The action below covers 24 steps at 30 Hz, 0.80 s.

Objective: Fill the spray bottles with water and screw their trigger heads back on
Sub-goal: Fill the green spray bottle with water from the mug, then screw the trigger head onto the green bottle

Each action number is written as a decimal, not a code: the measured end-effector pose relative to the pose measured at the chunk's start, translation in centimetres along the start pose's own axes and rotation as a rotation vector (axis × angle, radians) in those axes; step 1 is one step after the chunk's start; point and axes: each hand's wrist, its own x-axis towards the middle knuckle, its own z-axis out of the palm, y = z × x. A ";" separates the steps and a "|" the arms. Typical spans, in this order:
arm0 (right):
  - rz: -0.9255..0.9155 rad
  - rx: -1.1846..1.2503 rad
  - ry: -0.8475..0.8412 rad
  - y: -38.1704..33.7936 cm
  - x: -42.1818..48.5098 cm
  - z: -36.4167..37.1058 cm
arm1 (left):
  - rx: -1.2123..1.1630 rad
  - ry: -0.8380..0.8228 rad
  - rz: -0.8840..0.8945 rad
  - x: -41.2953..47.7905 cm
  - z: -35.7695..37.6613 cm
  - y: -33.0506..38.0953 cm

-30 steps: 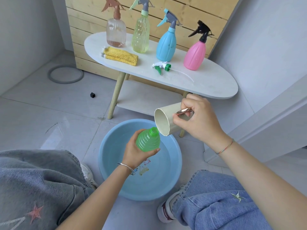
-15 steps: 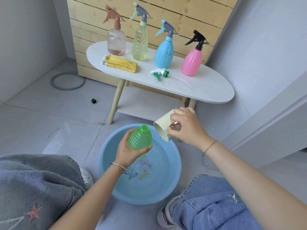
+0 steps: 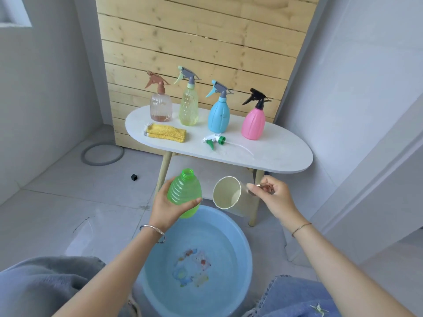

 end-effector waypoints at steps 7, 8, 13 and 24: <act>0.109 0.392 0.271 -1.8 3.5 -4.4 | 0.011 -0.034 0.065 4.1 1.2 6.2; 0.128 0.423 0.300 -2.0 4.0 -5.1 | 0.008 -0.040 0.074 4.7 1.7 6.9; 0.195 0.493 0.445 -1.9 7.0 -8.5 | -0.027 -0.034 0.108 8.0 5.3 10.5; 0.417 0.482 0.582 3.6 15.4 -11.9 | -0.032 -0.103 0.113 14.5 11.9 10.7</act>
